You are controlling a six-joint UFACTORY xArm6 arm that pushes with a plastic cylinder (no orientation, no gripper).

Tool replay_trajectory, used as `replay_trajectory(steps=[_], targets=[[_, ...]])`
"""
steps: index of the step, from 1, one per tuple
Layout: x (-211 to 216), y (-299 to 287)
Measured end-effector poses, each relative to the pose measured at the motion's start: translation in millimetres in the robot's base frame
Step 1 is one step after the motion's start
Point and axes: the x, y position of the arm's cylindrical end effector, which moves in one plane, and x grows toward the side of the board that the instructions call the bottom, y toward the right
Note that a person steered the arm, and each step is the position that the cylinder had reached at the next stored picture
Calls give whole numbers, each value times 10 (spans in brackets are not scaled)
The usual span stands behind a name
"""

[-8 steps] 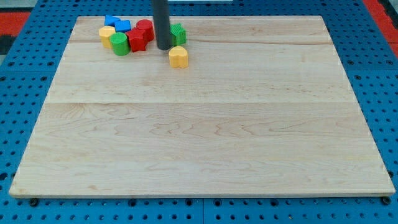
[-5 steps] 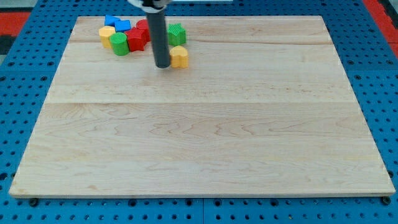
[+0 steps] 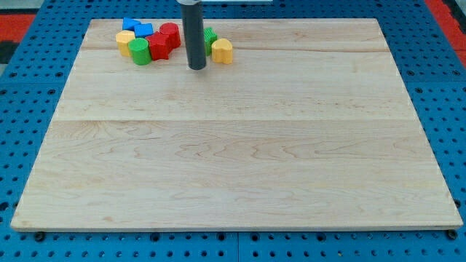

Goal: Keep the yellow heart to the right of the green star

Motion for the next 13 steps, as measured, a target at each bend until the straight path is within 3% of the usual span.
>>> replay_trajectory(steps=[8,9,10,12,13], targets=[[-223,897],[157,701],[211,50],[156,-1583],[-144,-2014]])
